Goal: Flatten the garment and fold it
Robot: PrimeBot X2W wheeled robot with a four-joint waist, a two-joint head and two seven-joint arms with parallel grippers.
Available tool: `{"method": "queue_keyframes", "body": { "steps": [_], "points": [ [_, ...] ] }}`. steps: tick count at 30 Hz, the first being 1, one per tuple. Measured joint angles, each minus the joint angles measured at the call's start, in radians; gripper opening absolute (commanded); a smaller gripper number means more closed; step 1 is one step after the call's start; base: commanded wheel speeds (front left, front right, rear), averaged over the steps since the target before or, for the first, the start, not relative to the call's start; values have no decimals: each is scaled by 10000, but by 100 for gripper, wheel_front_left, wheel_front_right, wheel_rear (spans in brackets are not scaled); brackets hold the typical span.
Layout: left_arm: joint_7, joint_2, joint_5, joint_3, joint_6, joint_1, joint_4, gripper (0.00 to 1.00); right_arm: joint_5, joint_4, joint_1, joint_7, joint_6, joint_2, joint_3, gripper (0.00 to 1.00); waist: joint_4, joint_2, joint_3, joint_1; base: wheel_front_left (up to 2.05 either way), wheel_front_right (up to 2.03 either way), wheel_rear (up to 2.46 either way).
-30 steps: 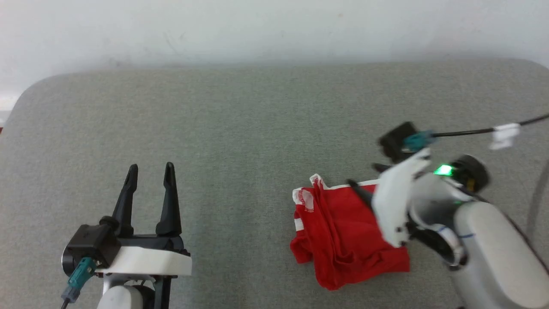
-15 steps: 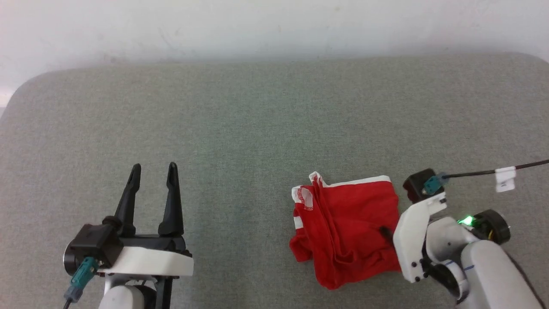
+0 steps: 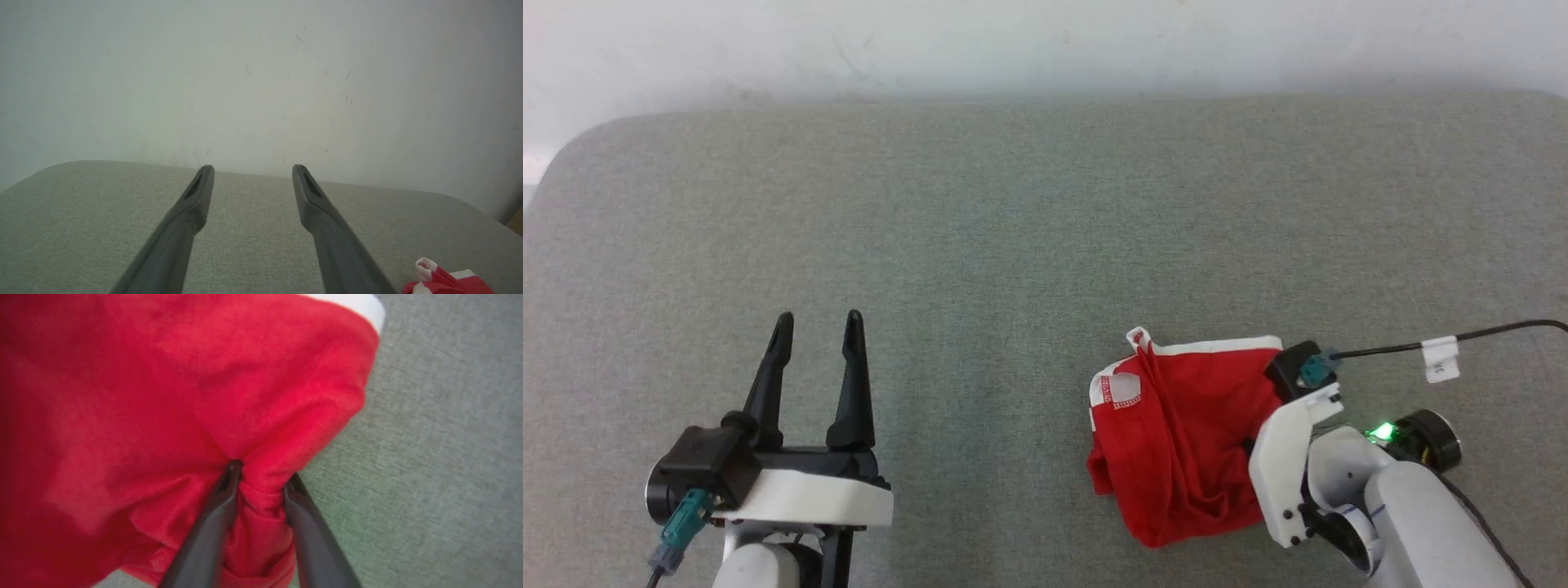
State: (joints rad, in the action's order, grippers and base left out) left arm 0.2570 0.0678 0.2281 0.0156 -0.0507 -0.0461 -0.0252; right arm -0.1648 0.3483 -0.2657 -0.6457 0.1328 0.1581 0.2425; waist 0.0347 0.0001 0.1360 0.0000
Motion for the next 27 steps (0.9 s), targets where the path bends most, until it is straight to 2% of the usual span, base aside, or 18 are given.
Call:
{"method": "queue_keyframes", "body": {
  "steps": [6,13,16,22,27],
  "points": [
    [0,0,-19,-71,13,5,-27,100,-395,171,-530,113,6,311,940,0,-318,0,16,0,0,0,0],
    [0,25,-31,-374,182,208,-393,100,-1181,-17,-2091,-251,-2,1666,3402,0,-1372,0,111,1,0,0,0],
    [0,46,-36,-449,261,225,-573,100,-1628,31,-2889,-286,0,2157,4082,0,-2010,0,227,1,0,0,0],
    [-201,343,-276,-468,355,-35,-966,100,-2107,780,-4116,328,2,2581,4370,0,-3343,0,706,2,0,0,0],
    [-550,608,-522,-405,355,-477,-1430,100,-2159,1749,-4695,1014,0,2976,3996,0,-4059,0,1434,2,0,0,0]
  ]
}}
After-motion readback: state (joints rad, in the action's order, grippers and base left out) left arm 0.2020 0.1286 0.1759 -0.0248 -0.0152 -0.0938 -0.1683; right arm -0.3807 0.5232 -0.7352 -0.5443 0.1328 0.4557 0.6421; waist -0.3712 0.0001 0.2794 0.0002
